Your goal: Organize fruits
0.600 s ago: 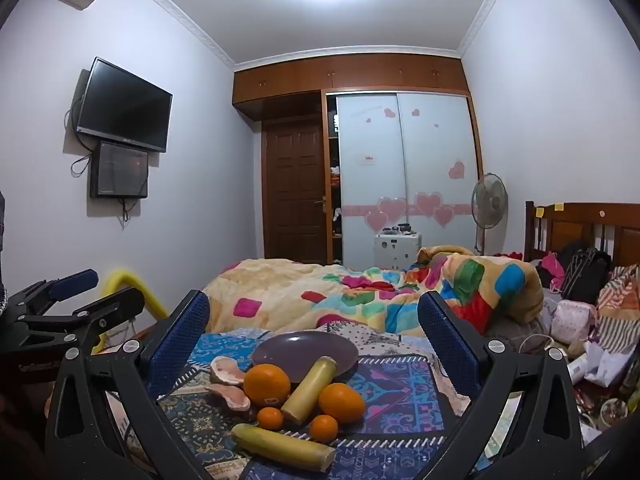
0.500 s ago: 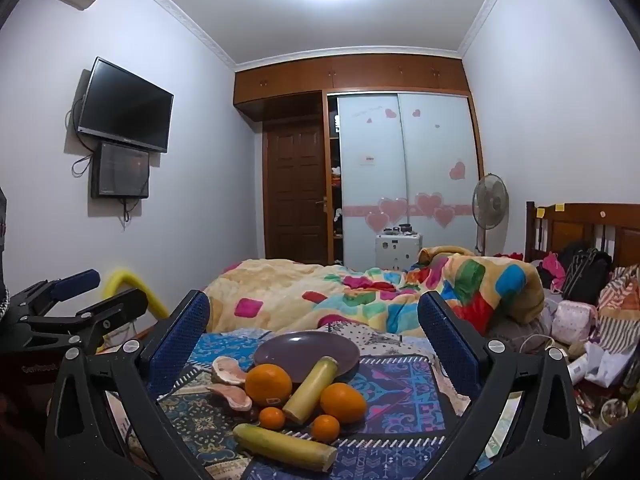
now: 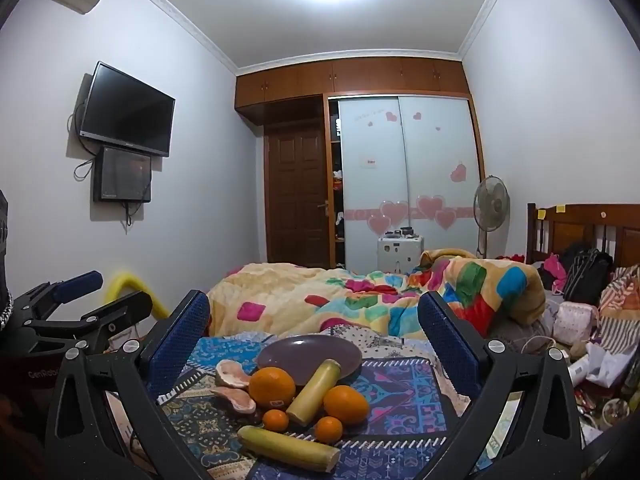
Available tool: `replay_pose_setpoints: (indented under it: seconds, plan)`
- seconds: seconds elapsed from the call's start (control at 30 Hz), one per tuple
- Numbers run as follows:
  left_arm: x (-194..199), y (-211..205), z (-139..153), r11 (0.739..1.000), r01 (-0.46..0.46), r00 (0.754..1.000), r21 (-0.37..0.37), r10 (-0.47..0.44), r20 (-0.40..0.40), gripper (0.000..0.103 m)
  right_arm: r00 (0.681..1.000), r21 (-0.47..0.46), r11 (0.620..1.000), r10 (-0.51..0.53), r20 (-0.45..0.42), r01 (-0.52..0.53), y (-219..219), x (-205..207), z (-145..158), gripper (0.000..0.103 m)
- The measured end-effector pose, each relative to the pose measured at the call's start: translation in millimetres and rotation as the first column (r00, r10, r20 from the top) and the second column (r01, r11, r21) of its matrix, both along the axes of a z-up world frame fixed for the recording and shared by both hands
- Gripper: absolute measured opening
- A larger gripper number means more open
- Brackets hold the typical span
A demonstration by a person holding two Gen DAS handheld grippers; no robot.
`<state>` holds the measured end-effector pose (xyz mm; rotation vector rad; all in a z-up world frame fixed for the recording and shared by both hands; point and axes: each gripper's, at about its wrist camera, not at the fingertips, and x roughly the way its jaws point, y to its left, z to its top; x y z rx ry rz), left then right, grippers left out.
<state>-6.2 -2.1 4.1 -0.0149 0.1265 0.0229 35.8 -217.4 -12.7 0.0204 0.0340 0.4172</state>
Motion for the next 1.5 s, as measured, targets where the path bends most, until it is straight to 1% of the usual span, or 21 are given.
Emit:
replay_pose_setpoints:
  seconds: [0.83,0.9,1.5]
  plan:
    - [5.7,1.1,5.1,1.0,-0.014,1.0,-0.004,0.014,0.008,0.103,1.0,0.002,1.0,0.001,0.007,-0.001,0.8,1.1,-3.7,0.103]
    - [1.7,2.6,0.2,1.0,-0.014,1.0,-0.004,0.014,0.009,0.103,1.0,0.003,1.0,0.0,0.007,0.0,1.3,1.2,-3.5,0.103]
    - [2.0,1.4,0.3,1.0,-0.013,1.0,-0.003,0.013,0.012,0.103,1.0,0.012,1.0,0.001,0.014,-0.001,0.2,-1.6,-3.4,0.103]
